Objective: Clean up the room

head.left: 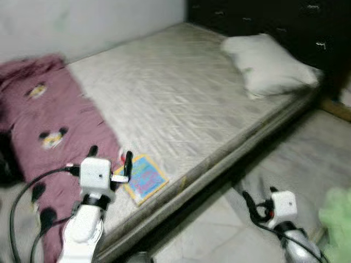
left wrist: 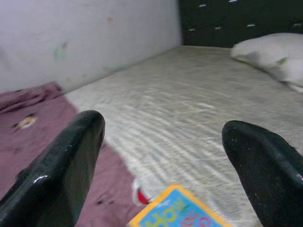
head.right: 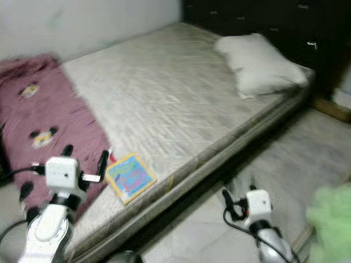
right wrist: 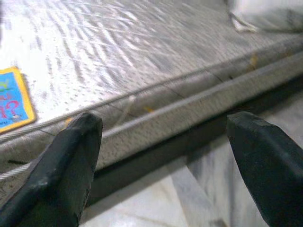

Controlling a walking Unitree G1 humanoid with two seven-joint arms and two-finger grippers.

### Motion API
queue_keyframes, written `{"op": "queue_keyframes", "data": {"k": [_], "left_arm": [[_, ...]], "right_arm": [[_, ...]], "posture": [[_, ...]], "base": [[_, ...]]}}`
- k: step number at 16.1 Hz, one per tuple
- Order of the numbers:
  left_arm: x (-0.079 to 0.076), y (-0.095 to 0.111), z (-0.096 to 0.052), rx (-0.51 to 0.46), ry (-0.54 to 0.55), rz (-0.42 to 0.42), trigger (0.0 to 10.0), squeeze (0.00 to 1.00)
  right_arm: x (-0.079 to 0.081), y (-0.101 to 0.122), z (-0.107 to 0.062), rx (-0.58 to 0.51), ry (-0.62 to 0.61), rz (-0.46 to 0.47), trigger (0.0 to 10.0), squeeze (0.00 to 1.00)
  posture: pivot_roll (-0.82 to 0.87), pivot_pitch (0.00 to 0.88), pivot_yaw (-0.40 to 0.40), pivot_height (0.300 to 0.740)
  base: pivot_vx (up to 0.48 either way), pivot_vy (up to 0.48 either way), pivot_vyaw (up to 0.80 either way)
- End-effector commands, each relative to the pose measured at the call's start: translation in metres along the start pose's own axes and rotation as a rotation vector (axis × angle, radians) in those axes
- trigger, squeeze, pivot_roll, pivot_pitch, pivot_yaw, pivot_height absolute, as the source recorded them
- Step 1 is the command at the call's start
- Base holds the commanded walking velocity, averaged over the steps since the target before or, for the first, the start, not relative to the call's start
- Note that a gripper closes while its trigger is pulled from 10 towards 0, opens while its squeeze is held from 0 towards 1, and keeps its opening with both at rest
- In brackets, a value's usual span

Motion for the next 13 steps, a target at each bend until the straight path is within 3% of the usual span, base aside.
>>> {"op": "queue_keyframes", "data": {"k": [1, 8, 10, 13], "left_arm": [[0.004, -0.001, 0.0, 0.001, 0.01, 0.02, 10.0, 0.0], [0.005, 0.001, 0.008, -0.008, 0.026, 0.023, 10.0, 0.0], [0.006, 0.003, 0.014, -0.016, 0.034, 0.012, 10.0, 0.0], [0.009, 0.005, 0.021, -0.026, 0.048, 0.01, 10.0, 0.0]], "right_arm": [[0.003, 0.004, 0.002, -0.023, 0.007, 0.001, 10.0, 0.0], [0.007, 0.017, 0.01, -0.092, -0.004, 0.008, 10.0, 0.0], [0.007, 0.032, 0.02, -0.147, -0.02, 0.011, 10.0, 0.0], [0.016, 0.071, 0.043, -0.262, -0.038, 0.035, 10.0, 0.0]], "posture": [[-0.09, 0.024, 0.02, 0.74], [-0.09, 0.008, 0.024, 0.74], [-0.09, 0.0, 0.027, 0.74], [-0.08, 0.0, 0.031, 0.74]], "base": [[0.0, 0.0, 0.8], [0.0, 0.0, 0.8], [0.0, 0.0, 0.8], [0.0, 0.0, 0.69]]}}
Point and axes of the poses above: a point about 5 cm out from each wrist's last joint towards the gripper, its own z axis pointing out of the wrist towards the gripper, its own y axis along the axis of the wrist's last joint, x = y × z, the point moved 5 cm from there along z, pointing out of the wrist towards the gripper, and after that the axes turned 8 degrees about -z, right-handed, at the moved point
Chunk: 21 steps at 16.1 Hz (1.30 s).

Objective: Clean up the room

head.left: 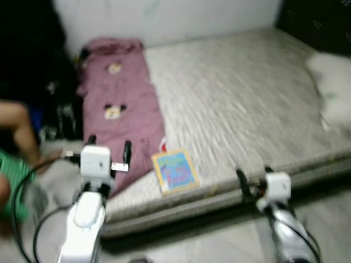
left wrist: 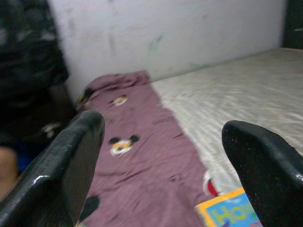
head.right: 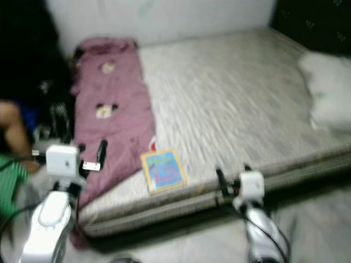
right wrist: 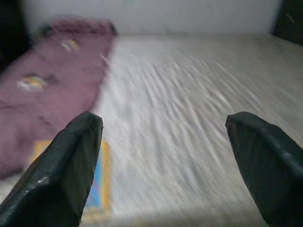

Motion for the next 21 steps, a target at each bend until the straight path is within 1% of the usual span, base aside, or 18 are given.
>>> {"op": "queue_keyframes", "data": {"k": [1, 3, 4, 6, 7, 8, 9, 11, 12, 13, 15, 16, 17, 18, 20, 21], "left_arm": [[0.004, 0.0, 0.005, 0.0, 0.022, 0.005, 10.0, 0.0], [0.005, 0.002, 0.01, -0.014, 0.034, 0.0, 10.0, 0.0], [0.006, 0.003, 0.015, -0.021, 0.042, -0.012, 10.0, 0.0], [0.011, 0.003, 0.025, -0.027, 0.077, -0.038, 10.0, 0.0], [0.012, 0.002, 0.028, -0.025, 0.084, -0.051, 10.0, 0.0], [0.012, 0.001, 0.031, -0.023, 0.089, -0.058, 10.0, 0.0], [0.012, -0.001, 0.034, -0.02, 0.096, -0.065, 10.0, 0.0], [0.012, -0.002, 0.036, -0.019, 0.1, -0.067, 10.0, 0.0], [0.013, -0.003, 0.037, -0.018, 0.101, -0.066, 10.0, 0.0], [0.013, -0.004, 0.038, -0.018, 0.103, -0.066, 10.0, 0.0], [0.014, -0.006, 0.039, -0.015, 0.107, -0.066, 10.0, 0.0], [0.013, -0.008, 0.039, -0.012, 0.106, -0.067, 10.0, 0.0], [0.012, -0.011, 0.038, -0.005, 0.104, -0.072, 10.0, 0.0], [0.013, -0.013, 0.037, 0.001, 0.107, -0.081, 10.0, 0.0], [0.014, -0.014, 0.036, 0.002, 0.108, -0.079, 10.0, 0.0], [0.013, -0.014, 0.036, 0.001, 0.105, -0.081, 10.0, 0.0]], "right_arm": [[0.011, 0.026, 0.018, -0.083, 0.01, 0.012, 10.0, 0.0], [0.019, 0.048, 0.032, -0.14, 0.002, 0.033, 10.0, 0.0], [0.025, 0.064, 0.041, -0.175, -0.008, 0.05, 10.0, 0.0], [0.033, 0.085, 0.051, -0.213, -0.028, 0.07, 10.0, 0.0], [0.035, 0.093, 0.056, -0.218, -0.041, 0.087, 10.0, 0.0], [0.035, 0.11, 0.067, -0.223, -0.064, 0.121, 10.0, 0.0], [0.033, 0.133, 0.078, -0.236, -0.093, 0.149, 10.0, 0.0], [0.032, 0.161, 0.084, -0.289, -0.111, 0.154, 10.0, 0.0], [0.03, 0.171, 0.085, -0.312, -0.114, 0.151, 10.0, 0.0], [0.029, 0.174, 0.084, -0.313, -0.114, 0.153, 10.0, 0.0], [0.032, 0.168, 0.081, -0.289, -0.099, 0.148, 10.0, 0.0], [0.038, 0.155, 0.075, -0.243, -0.082, 0.136, 10.0, 0.0], [0.047, 0.135, 0.065, -0.185, -0.055, 0.11, 10.0, 0.0], [0.05, 0.122, 0.057, -0.139, -0.043, 0.089, 10.0, 0.0], [0.05, 0.119, 0.056, -0.13, -0.039, 0.082, 10.0, 0.0], [0.051, 0.121, 0.058, -0.131, -0.022, 0.066, 10.0, 0.0]], "posture": [[-0.08, 0.0, 0.031, 0.74], [-0.08, 0.0, 0.032, 0.74], [-0.08, 0.0, 0.031, 0.74], [-0.08, 0.0, 0.031, 0.74], [-0.08, 0.0, 0.033, 0.74], [-0.08, 0.0, 0.034, 0.74], [-0.07, 0.001, 0.036, 0.74], [-0.08, 0.007, 0.043, 0.74], [-0.08, 0.01, 0.045, 0.74], [-0.08, 0.012, 0.045, 0.74], [-0.08, 0.015, 0.044, 0.74], [-0.08, 0.02, 0.037, 0.74], [-0.08, 0.023, 0.033, 0.74], [-0.08, 0.027, 0.029, 0.74], [-0.08, 0.03, 0.028, 0.74], [-0.08, 0.037, 0.024, 0.74]], "base": [[0.0, 0.0, 0.59], [0.0, 0.0, 0.2], [0.0, 0.0, 0.0], [0.0, 0.0, 0.0], [0.0, 0.0, 0.0], [0.0, 0.0, 0.0], [0.0, 0.0, 0.0], [0.0, 0.0, 0.0], [0.0, 0.0, 0.0], [0.0, 0.0, 0.0], [0.0, 0.0, 0.0], [0.0, 0.0, 0.0], [0.0, 0.0, 0.0], [0.0, 0.0, 0.0], [0.0, 0.0, 0.0], [0.0, 0.0, 0.8]]}}
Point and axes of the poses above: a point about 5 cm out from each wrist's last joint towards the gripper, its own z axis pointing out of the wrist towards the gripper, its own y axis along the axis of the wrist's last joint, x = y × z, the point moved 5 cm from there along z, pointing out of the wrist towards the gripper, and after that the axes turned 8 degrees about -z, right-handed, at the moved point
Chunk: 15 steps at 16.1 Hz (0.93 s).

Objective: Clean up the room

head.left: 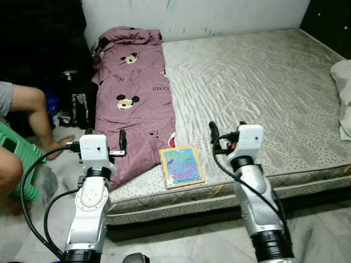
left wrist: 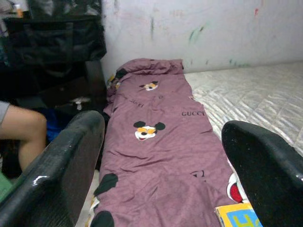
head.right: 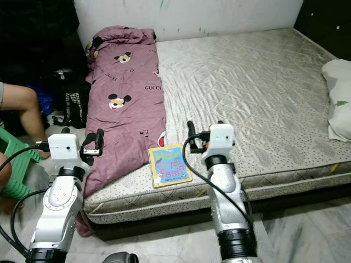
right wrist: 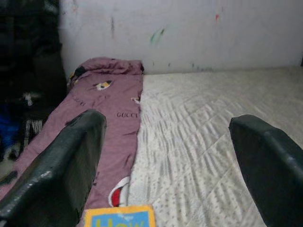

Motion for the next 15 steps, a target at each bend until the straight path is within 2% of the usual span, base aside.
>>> {"op": "queue_keyframes", "data": {"k": [1, 5, 12, 15], "left_arm": [[0.007, -0.002, 0.0, 0.006, 0.019, 0.007, 10.0, 0.0], [0.002, -0.002, 0.001, 0.0, -0.003, 0.005, 10.0, 0.0], [-0.008, 0.001, 0.0, -0.02, -0.068, 0.0, 10.0, 0.0], [-0.008, 0.001, 0.0, -0.02, -0.071, 0.002, 10.0, 0.0]], "right_arm": [[0.009, 0.012, 0.006, -0.031, 0.031, 0.001, 10.0, 0.0], [0.008, 0.008, 0.004, -0.009, 0.034, 0.007, 10.0, 0.0], [0.003, 0.001, 0.004, 0.012, 0.024, 0.017, 10.0, 0.0], [0.003, -0.001, 0.003, 0.017, 0.026, 0.019, 10.0, 0.0]], "posture": [[-0.08, 0.042, 0.02, 0.74], [-0.08, 0.043, 0.013, 0.74], [-0.09, 0.034, 0.015, 0.74], [-0.08, 0.032, 0.017, 0.74]], "base": [[0.0, 0.0, 0.79], [0.0, 0.0, 0.72], [0.0, 0.0, 0.0], [0.247, 0.0, 0.0]]}}
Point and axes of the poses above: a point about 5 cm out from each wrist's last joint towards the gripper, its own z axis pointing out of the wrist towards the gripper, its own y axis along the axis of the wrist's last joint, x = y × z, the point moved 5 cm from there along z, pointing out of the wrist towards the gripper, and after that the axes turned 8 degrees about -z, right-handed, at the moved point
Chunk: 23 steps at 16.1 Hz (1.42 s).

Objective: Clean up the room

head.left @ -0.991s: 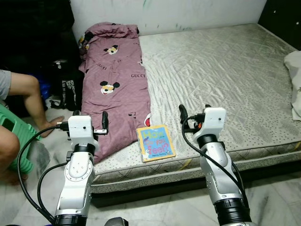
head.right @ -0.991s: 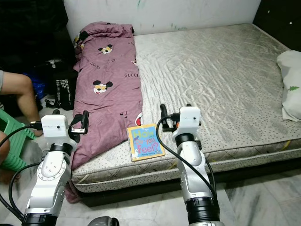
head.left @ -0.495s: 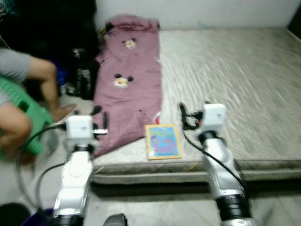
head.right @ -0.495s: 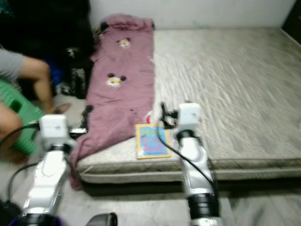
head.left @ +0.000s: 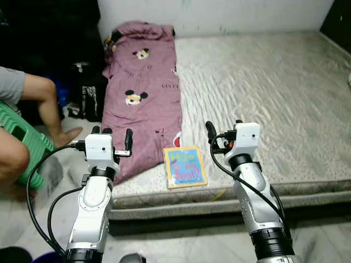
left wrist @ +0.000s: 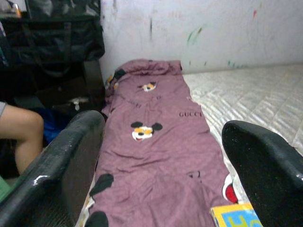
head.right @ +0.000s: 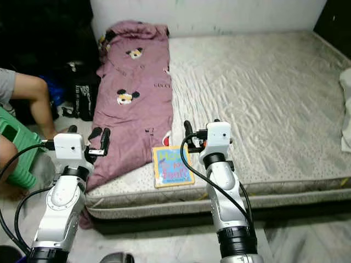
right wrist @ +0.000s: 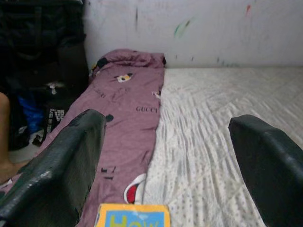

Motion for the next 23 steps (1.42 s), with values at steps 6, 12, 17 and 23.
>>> {"op": "queue_keyframes", "data": {"k": [6, 12, 17, 23], "left_arm": [[0.0031, 0.0005, -0.0003, -0.001, -0.001, 0.009, 10.0, 0.0], [0.0051, -0.0035, 0.0006, 0.017, 0.019, 0.051, 10.0, 0.0], [0.0015, -0.0037, 0.0011, 0.018, 0.005, 0.065, 10.0, 0.0], [0.0, -0.0033, 0.003, 0.016, 0.001, 0.065, 10.0, 0.0]], "right_arm": [[-0.0018, -0.0034, 0.0002, 0.005, -0.003, 0.004, 10.0, 0.0], [-0.0024, -0.0049, 0.0006, 0.006, -0.006, 0.012, 10.0, 0.0], [-0.0004, -0.0045, 0.0011, 0.0, 0.001, -0.013, 10.0, 0.0], [-0.0018, -0.0054, 0.0029, 0.005, -0.004, -0.009, 10.0, 0.0]], "posture": [[-0.08, 0.036, 0.02, 0.74], [-0.08, 0.036, 0.021, 0.74], [-0.08, 0.03, 0.023, 0.74], [-0.08, 0.027, 0.022, 0.74]], "base": [[0.164, 0.0, 0.0], [0.0, 0.0, 0.0], [0.0, 0.0, 0.57], [0.0, 0.0, 0.07]]}}
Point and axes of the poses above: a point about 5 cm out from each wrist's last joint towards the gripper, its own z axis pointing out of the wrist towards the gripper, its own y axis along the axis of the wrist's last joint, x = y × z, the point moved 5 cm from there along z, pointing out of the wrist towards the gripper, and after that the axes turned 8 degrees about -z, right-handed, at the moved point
